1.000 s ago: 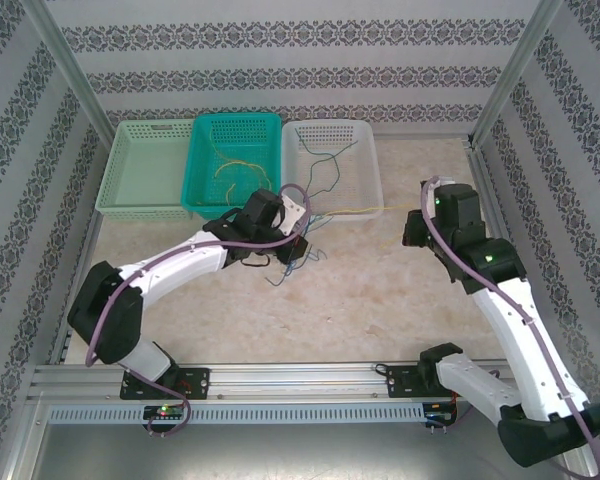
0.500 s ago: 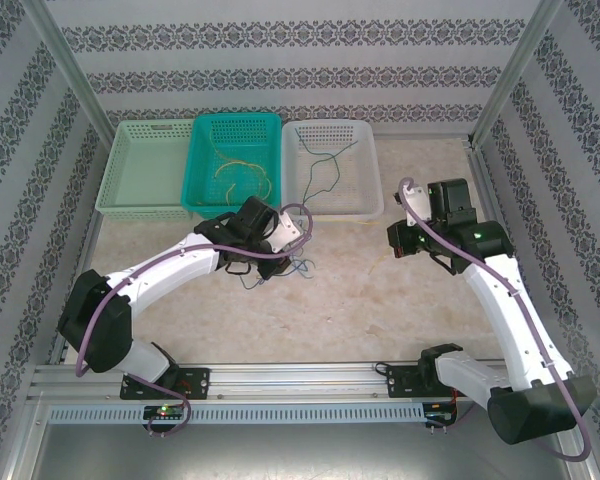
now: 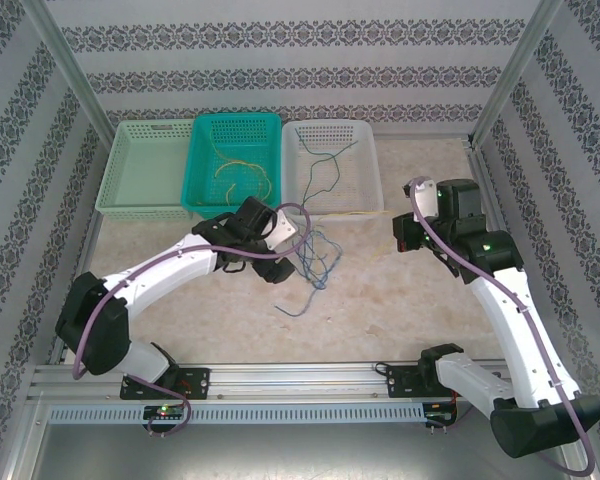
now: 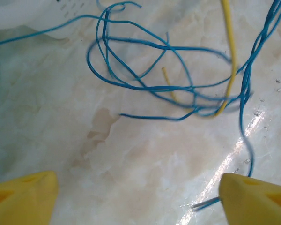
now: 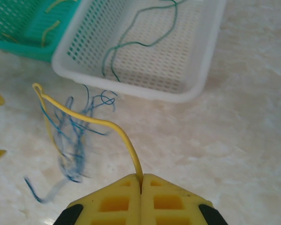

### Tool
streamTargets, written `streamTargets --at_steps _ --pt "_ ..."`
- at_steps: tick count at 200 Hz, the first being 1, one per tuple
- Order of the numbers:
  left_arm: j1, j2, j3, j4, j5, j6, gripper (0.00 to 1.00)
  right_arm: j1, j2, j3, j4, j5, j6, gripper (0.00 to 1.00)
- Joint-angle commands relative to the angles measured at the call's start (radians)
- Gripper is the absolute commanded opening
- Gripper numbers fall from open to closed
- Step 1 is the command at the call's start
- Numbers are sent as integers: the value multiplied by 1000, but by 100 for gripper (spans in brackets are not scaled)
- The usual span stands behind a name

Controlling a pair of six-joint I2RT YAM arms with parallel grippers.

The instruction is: Untangle the cables

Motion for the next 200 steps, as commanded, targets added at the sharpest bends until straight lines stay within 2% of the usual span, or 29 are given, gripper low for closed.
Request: streamTargets --at_steps 1,20,56,115,146,164,184,193,200 --pt "9 -78 10 54 -55 -39 100 43 0 33 79 -61 47 0" --pt "9 -140 -7 135 -83 -71 100 89 -1 39 104 -55 33 0" --pt "9 -181 1 309 -51 -125 100 149 10 70 115 -5 20 0" --pt "11 11 205 252 186 -65 98 198 -16 93 181 -35 21 0" --pt "10 80 256 245 185 -44 93 201 -11 95 159 -86 7 0" --pt "11 118 294 217 209 -28 77 201 -13 90 156 -98 1 0" --pt "11 141 322 197 229 -27 39 201 -10 96 138 -82 -3 0" --pt "12 137 321 205 231 -34 24 200 -6 101 122 -37 -2 0" --pt "12 132 317 213 232 -38 17 198 -1 105 107 27 7 15"
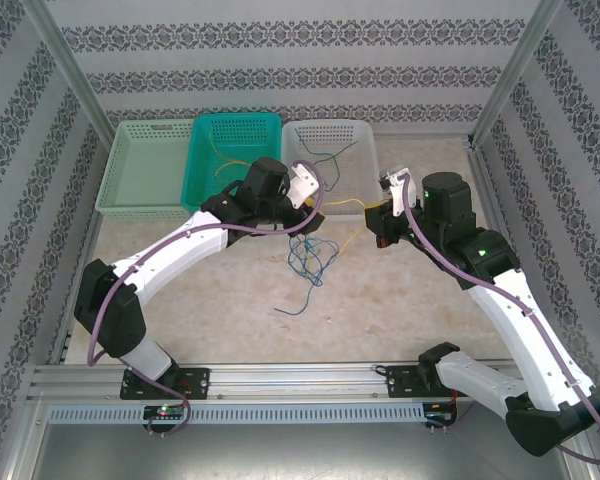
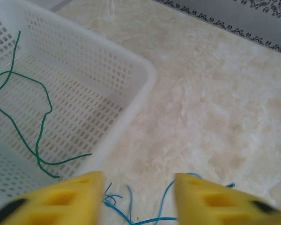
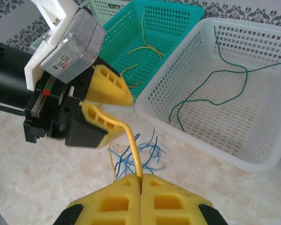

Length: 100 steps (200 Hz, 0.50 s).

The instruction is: Untangle the cables

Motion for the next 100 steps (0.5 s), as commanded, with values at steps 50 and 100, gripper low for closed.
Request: streamTargets --at_steps 50,100 --pt "57 -36 10 17 31 -115 0 -34 58 70 -159 390 51 78" --pt "96 -64 -11 64 35 -240 0 -27 -1 -24 -85 305 156 76"
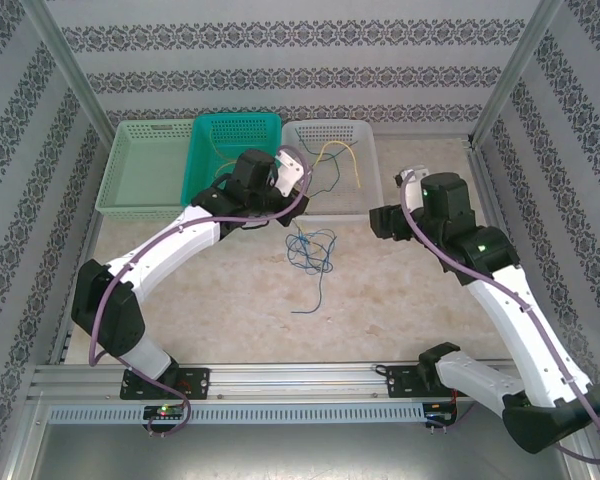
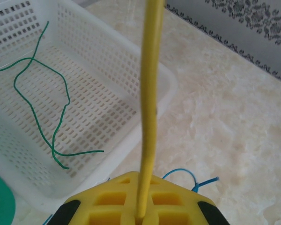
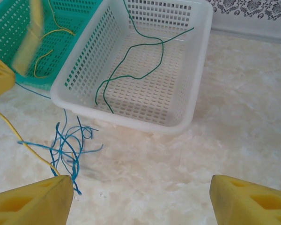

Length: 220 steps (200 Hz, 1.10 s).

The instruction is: Untangle the cables

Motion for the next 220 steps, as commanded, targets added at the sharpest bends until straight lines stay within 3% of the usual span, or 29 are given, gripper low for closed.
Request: streamTargets --at_steps 1,20,53,105,142,172,189,202,220 --pt "18 -46 -11 57 15 -94 0 3 -5 -24 12 -2 115 76" --pt "17 -47 -13 74 15 -127 0 5 27 -82 48 -66 302 74" --pt "18 -55 -40 129 41 -178 0 12 62 -241 274 -219 571 71" --pt "18 -97 -92 149 33 -178 0 32 143 -253 385 -289 753 73" --pt "18 -118 -123 162 17 -164 0 34 222 -289 521 -405 912 72" --pt "16 -127 -138 164 6 -151 0 48 258 -286 542 -425 897 70" --pt "17 -136 -153 181 -1 -153 0 67 273 -269 528 -424 786 65" --pt "17 -141 -159 191 -16 -159 0 101 274 -238 428 -333 647 60" --pt "18 -139 -149 181 -21 -160 0 105 253 -263 389 -294 616 56"
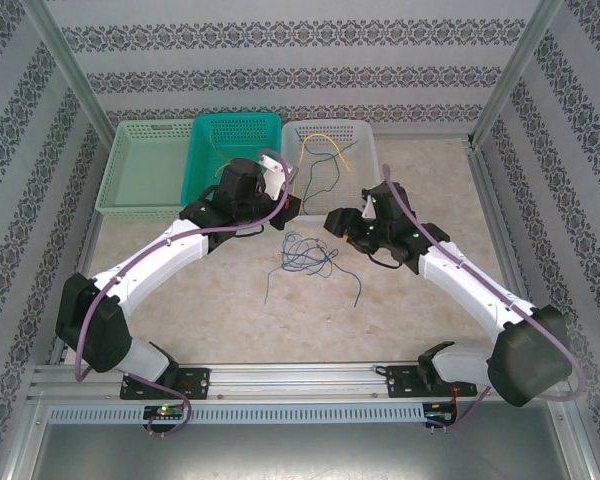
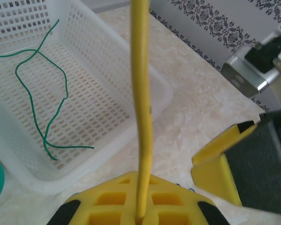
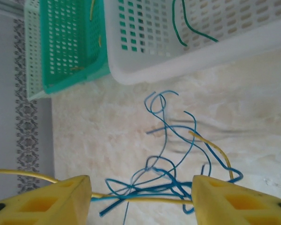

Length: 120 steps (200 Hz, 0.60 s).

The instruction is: Untangle the cables

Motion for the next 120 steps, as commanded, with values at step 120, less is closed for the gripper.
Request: streamTargets --at_steps 120 --pt "13 -79 17 41 -6 -49 0 75 -58 -161 5 237 -175 70"
